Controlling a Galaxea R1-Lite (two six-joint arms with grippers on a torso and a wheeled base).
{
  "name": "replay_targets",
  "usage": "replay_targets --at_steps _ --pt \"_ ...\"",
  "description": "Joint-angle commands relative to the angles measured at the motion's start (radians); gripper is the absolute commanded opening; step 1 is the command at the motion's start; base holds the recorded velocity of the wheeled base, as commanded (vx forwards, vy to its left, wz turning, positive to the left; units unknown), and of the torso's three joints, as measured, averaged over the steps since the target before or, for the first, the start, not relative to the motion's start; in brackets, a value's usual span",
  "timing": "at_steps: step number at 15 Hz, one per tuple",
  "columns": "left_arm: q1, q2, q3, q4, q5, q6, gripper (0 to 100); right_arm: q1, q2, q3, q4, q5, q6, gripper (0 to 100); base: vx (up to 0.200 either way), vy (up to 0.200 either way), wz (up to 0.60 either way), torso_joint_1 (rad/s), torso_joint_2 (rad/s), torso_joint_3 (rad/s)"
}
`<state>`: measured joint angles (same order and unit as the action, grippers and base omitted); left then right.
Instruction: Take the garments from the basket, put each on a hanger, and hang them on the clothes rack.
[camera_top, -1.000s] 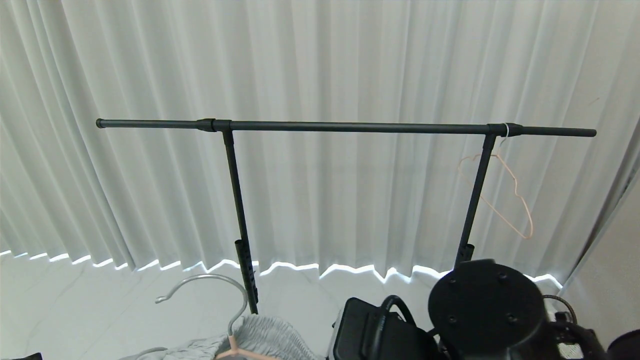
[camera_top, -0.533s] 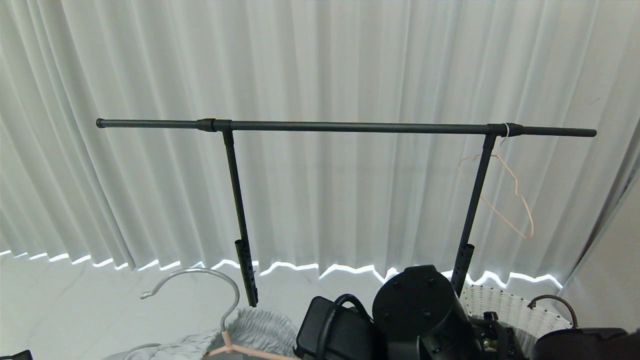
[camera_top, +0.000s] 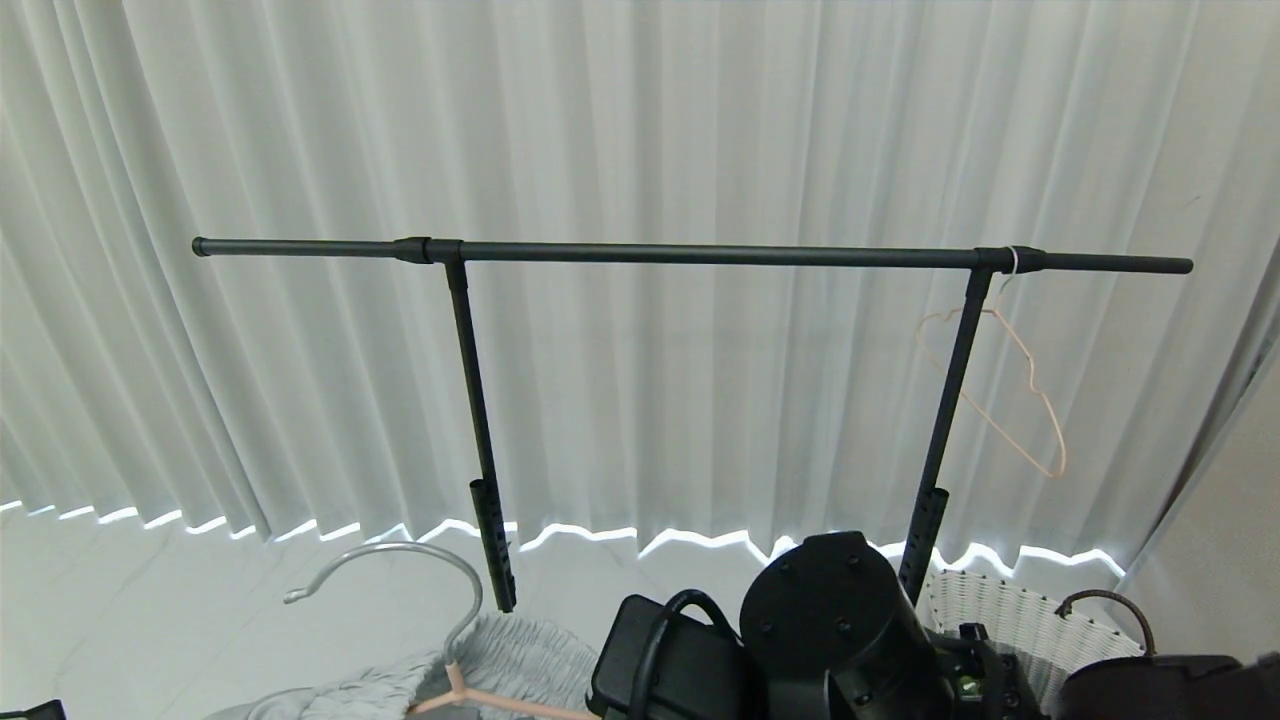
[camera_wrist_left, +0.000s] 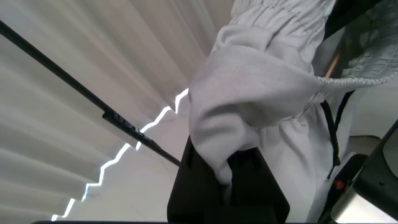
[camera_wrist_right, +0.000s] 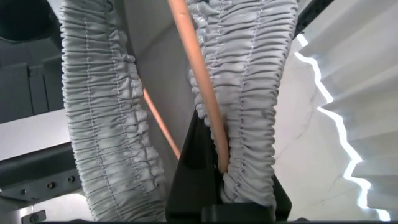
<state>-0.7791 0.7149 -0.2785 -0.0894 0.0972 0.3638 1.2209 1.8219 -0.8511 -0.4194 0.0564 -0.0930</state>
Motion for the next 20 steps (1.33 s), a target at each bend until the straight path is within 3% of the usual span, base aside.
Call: replay_targets --at_steps 1,4,5,7,12,16,20 --pt "0.000 0.003 0.001 -0.001 -0.001 0.000 0 0.000 -0.012 0.001 -0.001 -0.001 -0.002 0 0.000 0.000 0.00 0.000 0.00 0.000" --pt "0.001 0.008 -0.001 -0.001 -0.001 0.003 0 -0.012 -0.032 0.001 -0.001 -0.021 -0.008 0 0.000 0.000 0.00 0.000 0.00 0.000" --pt "0.001 0.009 -0.001 -0.001 -0.001 0.003 100 -0.015 -0.047 0.001 0.001 -0.032 -0.011 0 0.000 0.000 0.00 0.000 0.00 0.000" --pt "0.001 0.011 -0.001 -0.001 -0.001 0.001 100 -0.035 -0.075 0.006 0.004 -0.036 -0.042 0 0.000 0.000 0.00 0.000 0.00 0.000" --pt "0.004 0.009 -0.008 -0.003 0.001 -0.008 100 -0.250 -0.190 0.007 0.077 -0.029 -0.318 0 0.000 0.000 0.00 0.000 0.00 0.000" --pt "0.008 0.028 -0.019 -0.003 0.001 -0.009 100 -0.366 -0.280 0.006 0.146 -0.029 -0.341 0 0.000 0.000 0.00 0.000 0.00 0.000" --pt "0.179 0.219 -0.021 -0.016 -0.001 -0.022 100 -0.435 -0.351 0.000 0.146 -0.024 -0.335 0 0.000 0.000 0.00 0.000 0.00 0.000"
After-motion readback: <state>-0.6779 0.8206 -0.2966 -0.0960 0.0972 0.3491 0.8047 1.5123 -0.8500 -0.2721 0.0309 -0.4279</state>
